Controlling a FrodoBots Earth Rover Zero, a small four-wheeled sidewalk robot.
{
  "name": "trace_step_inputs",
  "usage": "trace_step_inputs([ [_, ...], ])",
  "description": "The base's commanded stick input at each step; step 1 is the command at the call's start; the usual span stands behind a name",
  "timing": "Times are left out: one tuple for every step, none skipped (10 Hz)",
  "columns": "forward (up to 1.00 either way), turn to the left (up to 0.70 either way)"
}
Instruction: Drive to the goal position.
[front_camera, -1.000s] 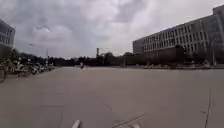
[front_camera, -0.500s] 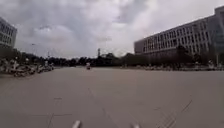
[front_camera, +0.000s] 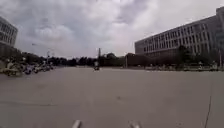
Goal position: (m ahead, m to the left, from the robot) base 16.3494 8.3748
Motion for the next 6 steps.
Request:
trace_step_inputs([
  [0.85, 0.00],
  [0.85, 0.03],
  [0.85, 0.03],
  [0.85, 0.03],
  [0.85, 0.03],
  [0.85, 0.03],
])
